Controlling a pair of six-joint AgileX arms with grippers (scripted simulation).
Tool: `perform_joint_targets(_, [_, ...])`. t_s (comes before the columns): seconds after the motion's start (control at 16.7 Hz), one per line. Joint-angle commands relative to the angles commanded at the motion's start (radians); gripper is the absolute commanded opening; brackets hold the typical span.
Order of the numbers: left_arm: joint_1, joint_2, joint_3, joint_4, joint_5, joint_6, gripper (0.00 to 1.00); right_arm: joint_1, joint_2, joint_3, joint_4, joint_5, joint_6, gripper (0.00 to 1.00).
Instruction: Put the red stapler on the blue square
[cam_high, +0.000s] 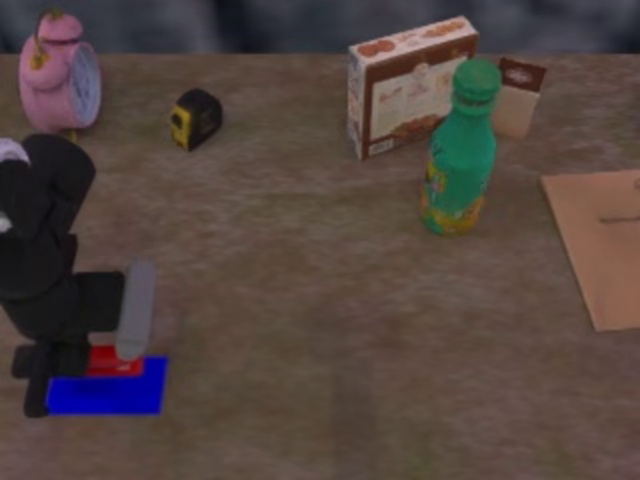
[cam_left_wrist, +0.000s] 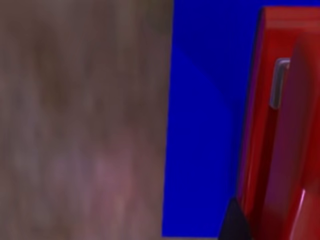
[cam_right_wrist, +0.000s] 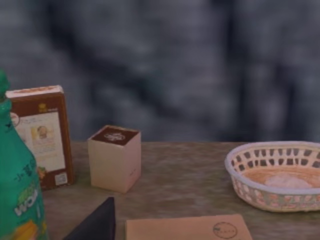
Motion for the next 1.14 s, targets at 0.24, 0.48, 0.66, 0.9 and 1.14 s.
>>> perform_joint_targets(0.24, [0.000,0.000,0.000,0.000,0.000,0.000,0.30,0.000,0.000,0.000,0.000,0.000,0.000,1.00])
perform_joint_targets(0.48, [0.000,0.000,0.000,0.000,0.000,0.000,0.60,0.000,0.000,0.000,0.000,0.000,0.000,1.00])
perform_joint_targets(0.66, [0.000,0.000,0.000,0.000,0.000,0.000,0.83,0.000,0.000,0.000,0.000,0.000,0.000,1.00])
perform_joint_targets(0.9, [0.000,0.000,0.000,0.000,0.000,0.000,1.00,0.000,0.000,0.000,0.000,0.000,0.000,1.00])
perform_joint_targets(1.14, [0.000,0.000,0.000,0.000,0.000,0.000,1.00,0.000,0.000,0.000,0.000,0.000,0.000,1.00])
